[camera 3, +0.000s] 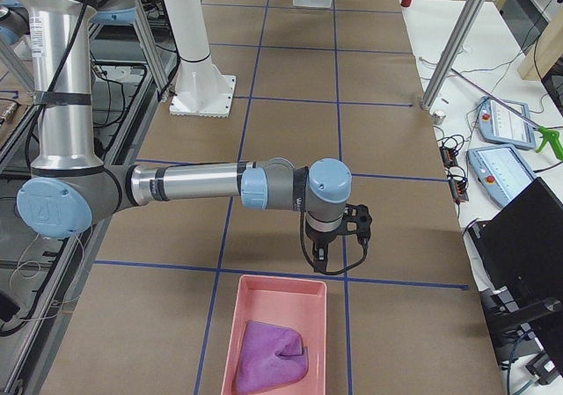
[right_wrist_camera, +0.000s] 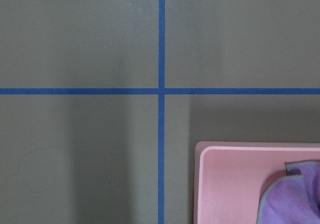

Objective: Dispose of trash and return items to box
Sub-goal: 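Release the green bowl beside the yellow cup in the clear bin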

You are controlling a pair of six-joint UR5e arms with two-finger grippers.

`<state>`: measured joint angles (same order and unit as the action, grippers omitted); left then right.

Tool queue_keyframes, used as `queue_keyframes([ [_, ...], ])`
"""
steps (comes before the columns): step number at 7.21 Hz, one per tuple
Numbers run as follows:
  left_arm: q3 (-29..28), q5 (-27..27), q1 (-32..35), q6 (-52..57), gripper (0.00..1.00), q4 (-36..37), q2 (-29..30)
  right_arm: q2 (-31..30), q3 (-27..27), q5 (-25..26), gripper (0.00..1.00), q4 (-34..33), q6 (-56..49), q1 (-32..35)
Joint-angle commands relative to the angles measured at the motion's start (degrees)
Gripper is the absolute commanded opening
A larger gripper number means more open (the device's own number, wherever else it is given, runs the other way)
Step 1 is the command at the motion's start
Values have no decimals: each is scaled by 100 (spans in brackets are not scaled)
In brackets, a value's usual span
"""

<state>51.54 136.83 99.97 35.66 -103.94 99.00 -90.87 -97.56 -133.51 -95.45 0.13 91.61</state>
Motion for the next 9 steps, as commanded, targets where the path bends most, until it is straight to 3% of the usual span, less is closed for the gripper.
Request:
queue_keyframes([
  [1, -457, -16, 5, -24, 0, -143, 241, -1, 0, 0, 100, 9, 118, -81],
  [4, -951, -25, -4, -77, 0, -329, 489, -1, -9, 0, 100, 9, 137, -117],
  [5, -970, -129, -4, -77, 5, -329, 498, -1, 0, 0, 100, 9, 137, -117],
  [6, -996, -174, -13, -95, 28, -399, 480, 8, -9, -9, 100, 9, 145, -125],
  [7, -1110, -253, -13, -312, 44, -721, 471, 8, 0, 0, 100, 0, 145, -143],
  [8, -1137, -254, -13, -445, 69, -803, 489, 8, -9, -9, 100, 0, 137, -152],
  [9, -1120, -245, -21, -490, 74, -751, 576, 8, -43, -44, 100, 0, 145, -152],
])
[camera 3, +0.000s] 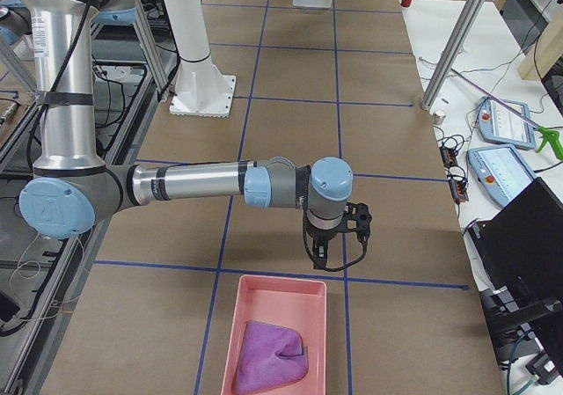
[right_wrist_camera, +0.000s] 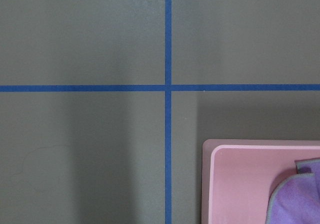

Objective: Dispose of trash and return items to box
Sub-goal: 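Release the green bowl beside the yellow cup in the clear bin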

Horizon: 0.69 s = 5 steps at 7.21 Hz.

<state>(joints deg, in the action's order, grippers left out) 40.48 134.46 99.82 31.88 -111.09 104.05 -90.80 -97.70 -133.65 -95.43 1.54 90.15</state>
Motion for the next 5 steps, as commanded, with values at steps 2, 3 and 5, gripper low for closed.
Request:
queue_keyframes([
  [2, 492, 360, 89, -339, 76, 566, 282, 18, -82, -82, 100, 7, 309, -102],
  [3, 1479, 353, 90, -880, 79, 971, 179, 18, -283, -109, 100, 7, 642, -242],
  [5, 3581, 335, -328, -2163, 82, 1396, -426, 9, -539, -126, 100, 7, 1014, -427],
])
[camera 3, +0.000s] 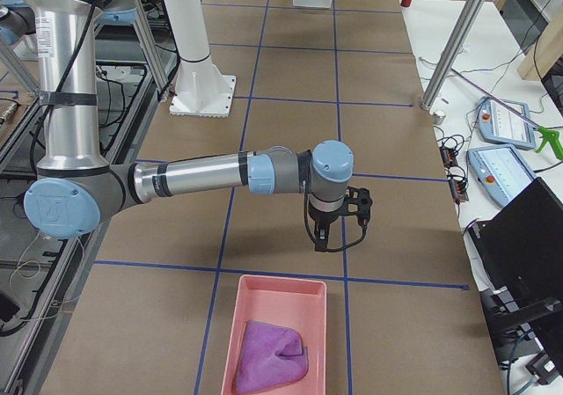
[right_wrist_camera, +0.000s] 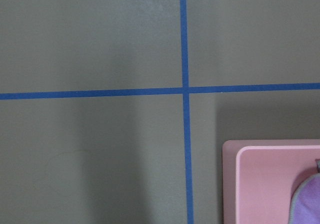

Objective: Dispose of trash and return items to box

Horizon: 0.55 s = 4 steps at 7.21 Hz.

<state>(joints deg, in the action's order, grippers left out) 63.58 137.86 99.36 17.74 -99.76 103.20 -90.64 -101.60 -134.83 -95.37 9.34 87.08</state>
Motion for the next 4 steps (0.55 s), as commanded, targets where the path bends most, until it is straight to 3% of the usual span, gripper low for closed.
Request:
queue_keyframes([
  [1, 1941, -13, -599, -1268, 83, 429, -457, -15, -141, 9, 100, -8, 183, -121],
  [4, 3263, -363, -1191, -1923, 92, 1517, -467, -112, -123, 79, 100, -8, 103, -113],
])
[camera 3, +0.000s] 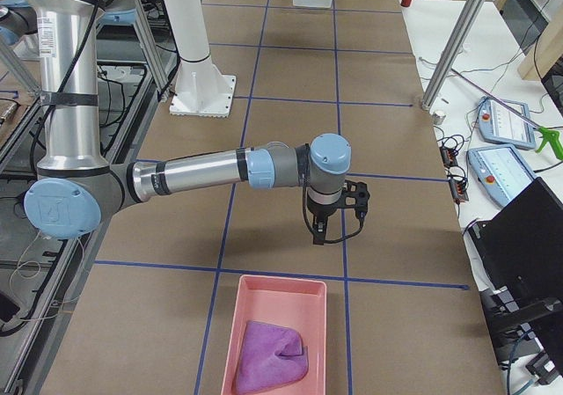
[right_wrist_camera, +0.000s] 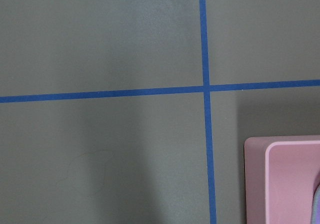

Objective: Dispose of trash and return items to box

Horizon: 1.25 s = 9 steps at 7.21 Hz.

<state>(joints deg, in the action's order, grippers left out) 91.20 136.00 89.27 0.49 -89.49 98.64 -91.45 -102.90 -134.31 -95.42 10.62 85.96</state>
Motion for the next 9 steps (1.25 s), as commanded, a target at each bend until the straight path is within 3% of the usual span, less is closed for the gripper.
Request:
queue_keyframes([
  [1, 696, -145, -173, -199, 92, 834, -28, -118, 68, 45, 100, -3, -260, 0],
  [2, 793, -92, -129, -25, 97, 950, -342, -136, 164, 106, 100, -20, -611, 9],
  [4, 1425, -4, -111, 117, 97, 987, -1116, -137, 262, 168, 100, -3, -632, 9],
  [5, 1410, -30, -102, 144, 97, 943, -1293, -163, 262, 177, 100, -3, -640, 17],
  [9, 1295, -39, -102, 48, 98, 951, -1312, -216, 262, 168, 100, -3, -728, 35],
])
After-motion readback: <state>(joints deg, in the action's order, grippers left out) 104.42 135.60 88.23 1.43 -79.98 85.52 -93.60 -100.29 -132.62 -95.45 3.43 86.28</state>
